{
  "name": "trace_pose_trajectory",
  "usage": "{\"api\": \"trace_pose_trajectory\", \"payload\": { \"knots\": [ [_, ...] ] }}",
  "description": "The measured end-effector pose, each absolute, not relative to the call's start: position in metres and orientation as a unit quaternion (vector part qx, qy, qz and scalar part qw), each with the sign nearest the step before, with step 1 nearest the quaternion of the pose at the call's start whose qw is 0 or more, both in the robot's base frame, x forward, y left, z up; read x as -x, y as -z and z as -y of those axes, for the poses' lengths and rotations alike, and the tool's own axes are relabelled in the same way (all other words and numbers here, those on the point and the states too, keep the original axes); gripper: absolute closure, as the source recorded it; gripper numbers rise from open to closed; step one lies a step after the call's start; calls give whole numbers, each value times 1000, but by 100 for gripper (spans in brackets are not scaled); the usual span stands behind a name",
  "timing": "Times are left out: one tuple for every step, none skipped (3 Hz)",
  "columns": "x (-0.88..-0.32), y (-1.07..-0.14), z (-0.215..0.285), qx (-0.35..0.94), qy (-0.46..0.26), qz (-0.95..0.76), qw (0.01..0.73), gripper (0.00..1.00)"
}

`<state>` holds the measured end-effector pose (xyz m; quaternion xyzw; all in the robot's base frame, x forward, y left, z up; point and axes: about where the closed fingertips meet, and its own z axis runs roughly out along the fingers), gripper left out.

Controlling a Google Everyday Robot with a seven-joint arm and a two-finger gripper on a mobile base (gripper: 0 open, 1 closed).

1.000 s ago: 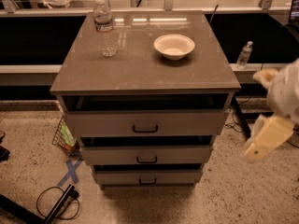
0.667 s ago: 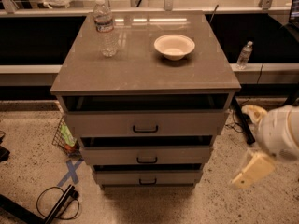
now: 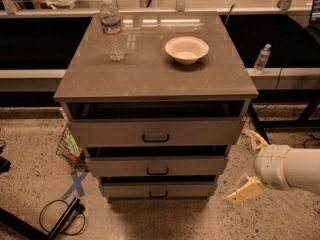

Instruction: Open bottom drawer

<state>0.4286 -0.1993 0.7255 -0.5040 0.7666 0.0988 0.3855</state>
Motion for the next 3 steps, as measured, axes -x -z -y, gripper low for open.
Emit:
{"api": "trace_pose_trajectory", "payload": {
  "knots": [
    [-438, -718, 201, 500, -91, -764, 398, 0],
    [-438, -718, 201, 500, -91, -764, 398, 0],
    [-429, -672, 188, 496, -118, -769, 386, 0]
  ]
}}
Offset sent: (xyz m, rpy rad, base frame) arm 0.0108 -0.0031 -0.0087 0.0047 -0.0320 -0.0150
